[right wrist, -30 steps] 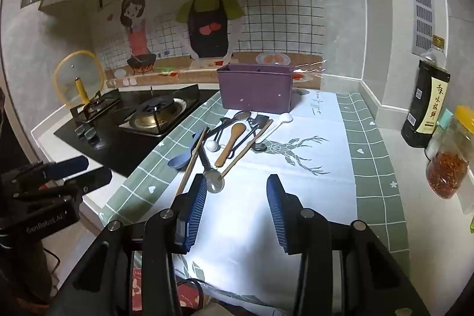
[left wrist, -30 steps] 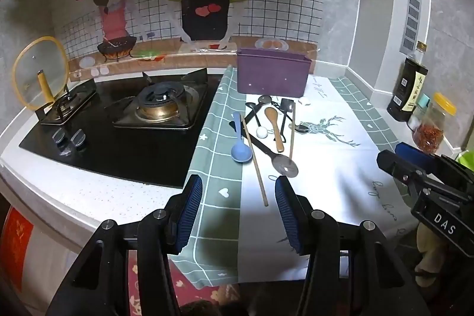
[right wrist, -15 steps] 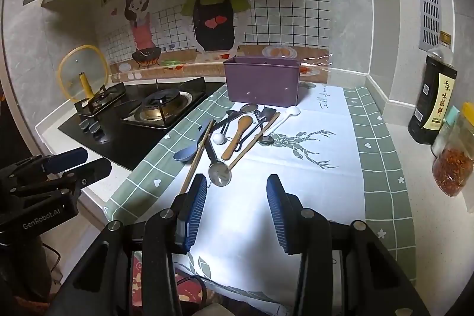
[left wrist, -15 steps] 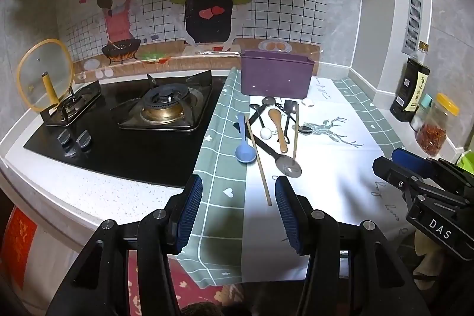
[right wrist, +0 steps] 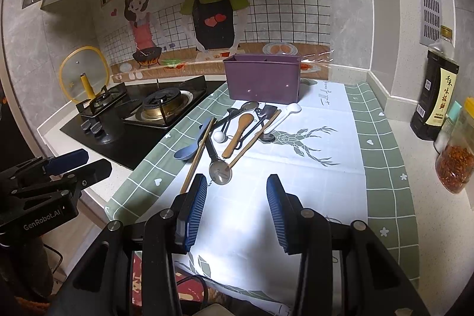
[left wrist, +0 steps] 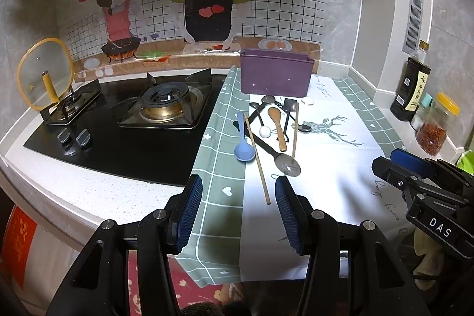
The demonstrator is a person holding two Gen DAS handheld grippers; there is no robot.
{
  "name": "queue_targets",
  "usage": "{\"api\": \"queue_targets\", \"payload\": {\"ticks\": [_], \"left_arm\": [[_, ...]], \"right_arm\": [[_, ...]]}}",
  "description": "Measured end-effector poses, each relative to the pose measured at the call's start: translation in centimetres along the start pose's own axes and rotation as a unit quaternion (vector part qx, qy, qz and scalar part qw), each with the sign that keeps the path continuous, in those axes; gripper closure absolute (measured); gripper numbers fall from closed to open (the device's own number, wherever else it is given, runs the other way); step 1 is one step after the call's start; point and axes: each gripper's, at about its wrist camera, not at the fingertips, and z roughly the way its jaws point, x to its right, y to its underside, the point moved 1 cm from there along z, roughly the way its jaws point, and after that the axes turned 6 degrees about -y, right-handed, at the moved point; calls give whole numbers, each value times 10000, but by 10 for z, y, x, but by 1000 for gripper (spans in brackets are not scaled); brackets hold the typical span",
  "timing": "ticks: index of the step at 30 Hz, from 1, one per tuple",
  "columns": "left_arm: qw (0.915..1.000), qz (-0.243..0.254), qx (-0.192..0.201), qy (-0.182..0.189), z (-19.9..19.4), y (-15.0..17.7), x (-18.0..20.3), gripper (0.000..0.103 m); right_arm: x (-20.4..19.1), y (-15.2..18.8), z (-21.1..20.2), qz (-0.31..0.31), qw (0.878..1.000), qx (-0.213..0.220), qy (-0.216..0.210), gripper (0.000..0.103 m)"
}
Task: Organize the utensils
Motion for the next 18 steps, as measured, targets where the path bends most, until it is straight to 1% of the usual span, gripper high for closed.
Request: {"api": "queue_targets", "payload": {"ticks": [8,18], "left_arm": [[10000,14,-38,15,2,4,5,51],[10000,56,-70,13,8,0,13,51]], "right_arm": [[1,1,0,7,10000,-6,-11,63],[5,0,0,19,10000,-3,-13,63]]}}
